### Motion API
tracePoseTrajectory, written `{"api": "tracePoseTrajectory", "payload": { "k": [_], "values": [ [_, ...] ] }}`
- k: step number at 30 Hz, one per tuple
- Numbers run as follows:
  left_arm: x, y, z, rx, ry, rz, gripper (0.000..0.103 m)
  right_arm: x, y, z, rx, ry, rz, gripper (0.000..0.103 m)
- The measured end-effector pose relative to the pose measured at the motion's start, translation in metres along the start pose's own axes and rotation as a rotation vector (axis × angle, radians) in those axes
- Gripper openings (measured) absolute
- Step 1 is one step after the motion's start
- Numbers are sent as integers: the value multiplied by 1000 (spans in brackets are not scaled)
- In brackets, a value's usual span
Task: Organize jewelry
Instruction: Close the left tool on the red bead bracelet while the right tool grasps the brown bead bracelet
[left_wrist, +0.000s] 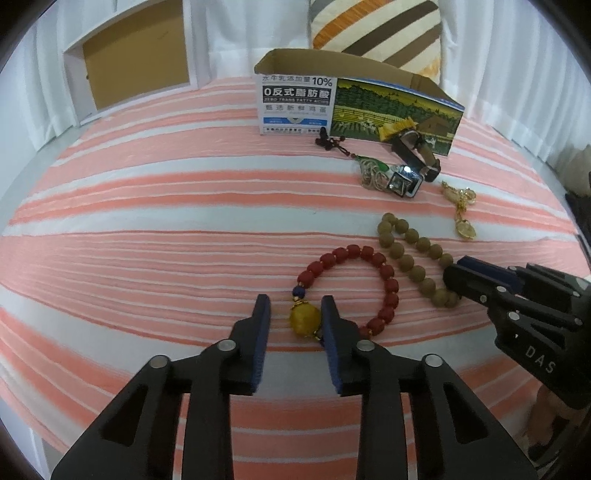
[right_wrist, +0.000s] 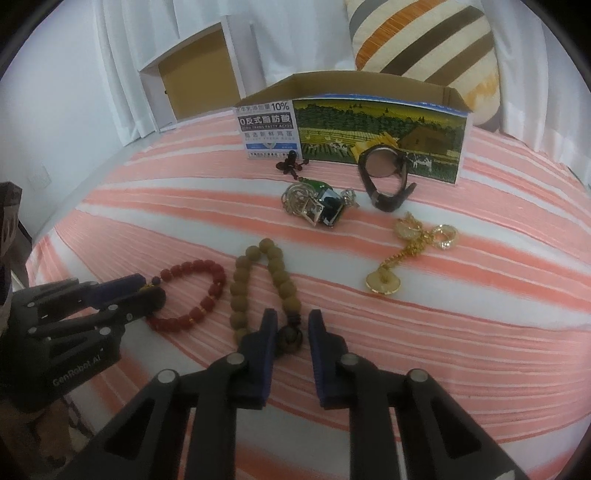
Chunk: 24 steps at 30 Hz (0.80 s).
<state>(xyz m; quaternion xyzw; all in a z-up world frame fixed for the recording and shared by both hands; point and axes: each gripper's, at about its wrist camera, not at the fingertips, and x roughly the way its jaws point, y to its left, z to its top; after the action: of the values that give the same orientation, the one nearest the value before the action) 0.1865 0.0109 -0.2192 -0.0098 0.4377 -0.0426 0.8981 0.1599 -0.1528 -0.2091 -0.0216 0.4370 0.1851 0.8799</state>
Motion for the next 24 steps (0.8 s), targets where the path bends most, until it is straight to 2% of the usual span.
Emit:
{"api": "tracePoseTrajectory", "payload": {
  "k": [2, 9, 12, 14, 15, 19, 24],
  "values": [
    [-2, 1, -2, -4, 1, -1, 38, -2, 0, 0, 1, 1, -3, 19],
    [-4, -3, -7, 9, -5, 1, 38, 1, 10, -2, -37, -1, -41, 19],
    [-4, -4, -8, 7, -12, -8, 31, 1, 12, -2, -53, 1, -56, 19],
    [-5, -5, -9, 11, -16, -22, 18, 0, 10, -3, -39, -1, -48, 19],
    [-5, -6, -9, 16, -18, -25, 16, 0, 8, -4, -25, -3, -40, 20],
    [-5, -8, -10, 25, -29, -22, 16, -5, 6, -8, -5, -6, -36, 26],
    [-5, -9, -10, 27, -37, -20, 16, -7, 17, -16, -61, -21, -70, 26]
  ]
}}
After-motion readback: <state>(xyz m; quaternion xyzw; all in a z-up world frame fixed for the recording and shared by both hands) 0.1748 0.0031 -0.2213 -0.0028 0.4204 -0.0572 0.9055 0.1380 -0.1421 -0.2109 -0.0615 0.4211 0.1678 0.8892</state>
